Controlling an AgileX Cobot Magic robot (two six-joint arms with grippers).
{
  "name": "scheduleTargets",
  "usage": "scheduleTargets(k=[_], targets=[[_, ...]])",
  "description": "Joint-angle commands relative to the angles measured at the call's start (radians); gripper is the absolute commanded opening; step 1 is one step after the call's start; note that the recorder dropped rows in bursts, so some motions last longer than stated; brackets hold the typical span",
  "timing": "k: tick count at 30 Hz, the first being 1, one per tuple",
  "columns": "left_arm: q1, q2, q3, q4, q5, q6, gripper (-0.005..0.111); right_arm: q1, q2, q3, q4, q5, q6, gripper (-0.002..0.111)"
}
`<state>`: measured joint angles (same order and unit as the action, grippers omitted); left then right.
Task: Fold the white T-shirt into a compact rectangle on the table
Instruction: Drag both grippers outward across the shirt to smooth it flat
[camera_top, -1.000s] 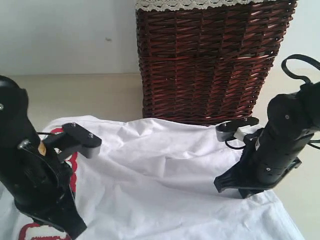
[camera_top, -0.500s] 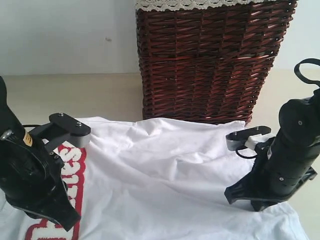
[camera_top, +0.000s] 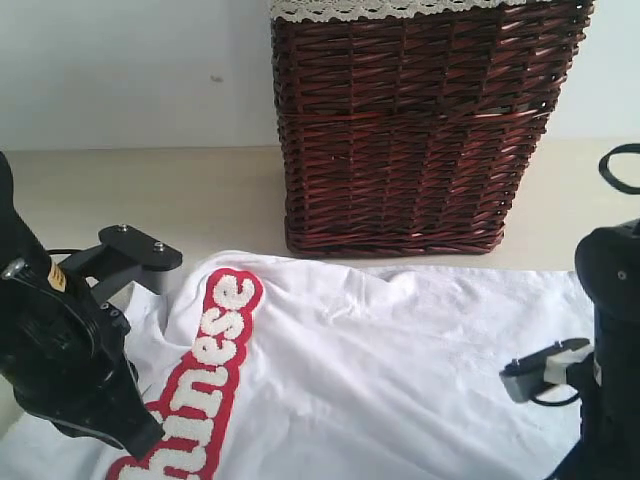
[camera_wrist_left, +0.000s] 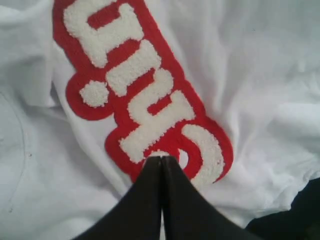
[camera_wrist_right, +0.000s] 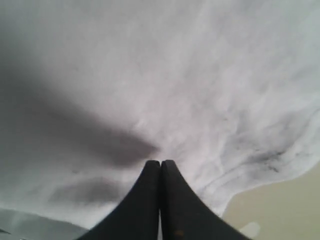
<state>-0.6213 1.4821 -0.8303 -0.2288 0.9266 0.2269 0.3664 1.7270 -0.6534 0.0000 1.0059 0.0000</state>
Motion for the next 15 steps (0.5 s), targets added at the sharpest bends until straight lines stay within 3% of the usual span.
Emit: scheduleTargets(k=[1,8,15], targets=[[0.004,-0.008,0.007,-0.009,-0.017,0.001,0.0,-0.005,-0.086,-0.047,-0.008,-0.086,-0.017,0.0],[0.004,0.008,0.028,-0.009,-0.096,-0.007,0.0,-0.005,-0.116,-0.102,-0.027,-0.237,0.014,0.0],[0.006,0.078,0.026,0.007,-0.299,-0.086,0.0,-0.005,-0.088,-0.102,-0.281,-0.509,0.336,0.0]])
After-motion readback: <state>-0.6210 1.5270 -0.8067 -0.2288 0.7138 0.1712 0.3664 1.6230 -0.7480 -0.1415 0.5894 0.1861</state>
